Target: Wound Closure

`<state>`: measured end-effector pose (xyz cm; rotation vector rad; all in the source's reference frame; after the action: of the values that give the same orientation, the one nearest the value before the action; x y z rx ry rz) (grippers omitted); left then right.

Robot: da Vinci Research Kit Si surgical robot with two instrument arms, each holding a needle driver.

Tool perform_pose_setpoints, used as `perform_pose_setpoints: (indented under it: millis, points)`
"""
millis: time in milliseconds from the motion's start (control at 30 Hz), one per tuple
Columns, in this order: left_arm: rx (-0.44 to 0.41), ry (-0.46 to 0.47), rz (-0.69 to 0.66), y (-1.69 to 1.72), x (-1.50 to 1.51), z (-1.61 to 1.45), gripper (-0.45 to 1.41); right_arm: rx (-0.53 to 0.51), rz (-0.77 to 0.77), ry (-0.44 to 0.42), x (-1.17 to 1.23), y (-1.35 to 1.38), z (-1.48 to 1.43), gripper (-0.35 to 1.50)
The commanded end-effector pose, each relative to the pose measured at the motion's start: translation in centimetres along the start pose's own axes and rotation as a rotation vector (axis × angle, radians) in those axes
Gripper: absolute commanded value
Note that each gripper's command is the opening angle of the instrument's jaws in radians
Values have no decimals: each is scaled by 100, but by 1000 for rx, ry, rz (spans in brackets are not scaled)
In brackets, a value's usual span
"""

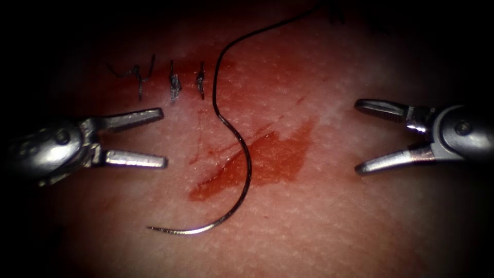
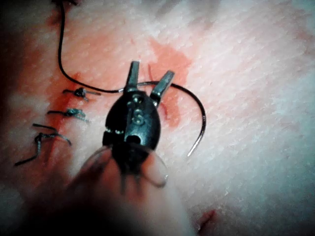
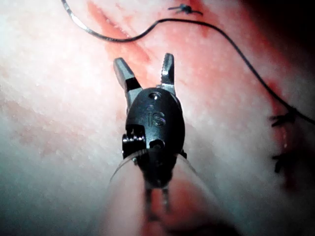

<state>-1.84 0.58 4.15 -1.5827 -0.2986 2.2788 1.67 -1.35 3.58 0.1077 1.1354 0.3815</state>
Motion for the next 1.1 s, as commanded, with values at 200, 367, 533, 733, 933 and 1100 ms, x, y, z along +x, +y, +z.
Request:
perform_pose_setpoints:
  millis: [200,367,533,733,933,1100]
  points:
    - [3,-3,-2,7,-4,6,47,5,6,-1,2,-1,8,87]
    - [-20,-69,-10,14,-4,6,49,6,7,-1,3,-2,7,88]
    - [-52,-166,-6,25,-9,10,52,12,5,-8,3,-3,7,90]
    - [-72,-332,15,40,-20,20,57,31,1,-36,3,-8,6,90]
    - [-81,-466,33,54,-33,32,62,35,1,-43,5,-12,8,90]
    - [-83,-526,45,62,-46,42,64,35,0,-46,5,-13,9,90]
